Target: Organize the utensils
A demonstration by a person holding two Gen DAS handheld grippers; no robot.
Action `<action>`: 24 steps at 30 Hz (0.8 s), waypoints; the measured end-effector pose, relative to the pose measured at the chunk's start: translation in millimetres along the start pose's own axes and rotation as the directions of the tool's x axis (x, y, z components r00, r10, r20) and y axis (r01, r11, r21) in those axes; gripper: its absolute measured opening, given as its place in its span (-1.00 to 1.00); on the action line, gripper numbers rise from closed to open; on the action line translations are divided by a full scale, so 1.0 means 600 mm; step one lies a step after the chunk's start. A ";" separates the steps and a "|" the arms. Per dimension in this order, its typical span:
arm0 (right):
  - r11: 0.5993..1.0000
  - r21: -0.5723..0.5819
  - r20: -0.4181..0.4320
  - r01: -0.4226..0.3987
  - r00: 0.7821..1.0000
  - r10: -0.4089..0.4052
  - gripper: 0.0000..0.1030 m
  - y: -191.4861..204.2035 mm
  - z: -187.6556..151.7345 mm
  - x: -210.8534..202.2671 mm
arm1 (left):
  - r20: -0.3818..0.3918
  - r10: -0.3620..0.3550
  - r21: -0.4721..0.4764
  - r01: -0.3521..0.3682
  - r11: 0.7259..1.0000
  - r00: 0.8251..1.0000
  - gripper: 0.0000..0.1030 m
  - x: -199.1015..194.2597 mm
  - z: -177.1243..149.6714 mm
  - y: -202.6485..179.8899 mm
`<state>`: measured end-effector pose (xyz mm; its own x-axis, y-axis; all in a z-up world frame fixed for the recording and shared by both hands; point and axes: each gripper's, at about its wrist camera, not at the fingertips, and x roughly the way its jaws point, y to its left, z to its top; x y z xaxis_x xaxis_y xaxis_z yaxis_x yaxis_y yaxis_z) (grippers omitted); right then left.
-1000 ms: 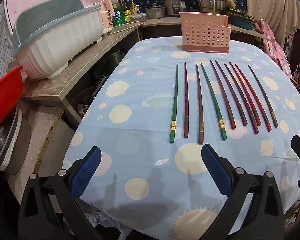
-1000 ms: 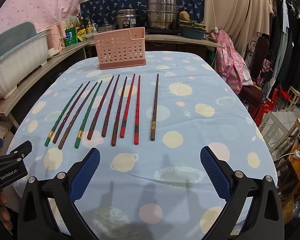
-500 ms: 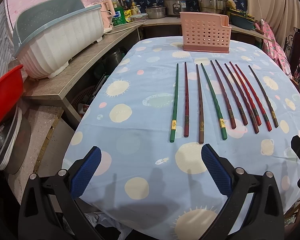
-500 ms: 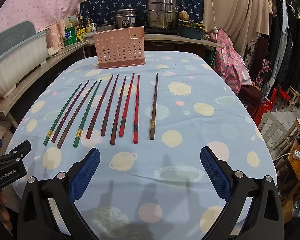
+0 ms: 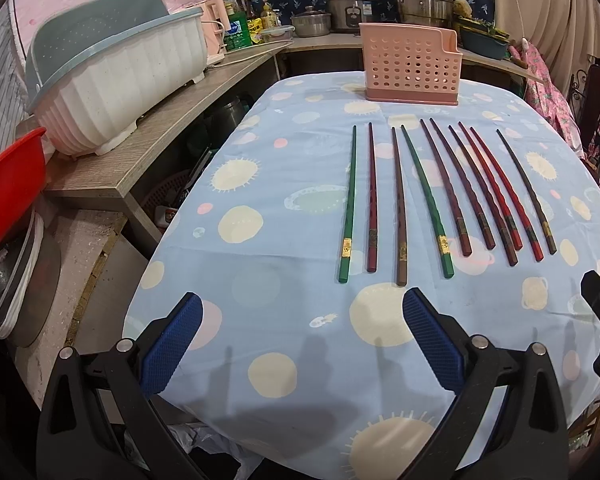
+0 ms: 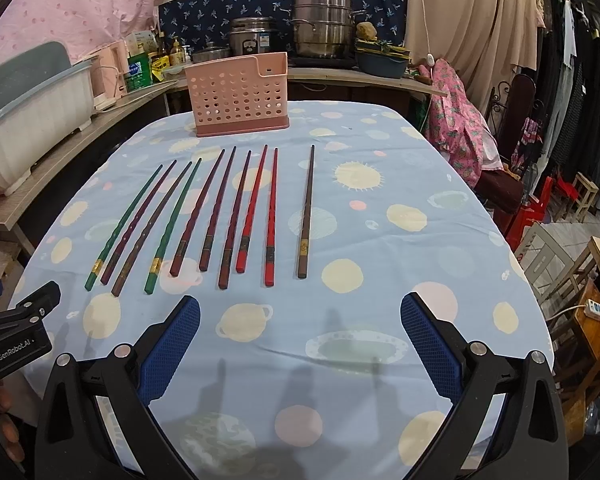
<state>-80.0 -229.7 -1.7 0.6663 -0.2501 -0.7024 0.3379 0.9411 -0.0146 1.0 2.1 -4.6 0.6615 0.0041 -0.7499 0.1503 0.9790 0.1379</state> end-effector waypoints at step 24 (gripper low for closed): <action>1.000 0.001 0.001 0.003 1.000 -0.003 0.87 0.002 0.002 0.000 | -0.001 0.000 0.000 0.000 1.000 1.000 0.86 0.001 -0.002 0.000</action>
<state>-78.6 -229.0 -1.0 0.6659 -0.2534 -0.7017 0.3406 0.9401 -0.0163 0.7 2.4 -5.7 0.6610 0.0046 -0.7504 0.1498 0.9791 0.1379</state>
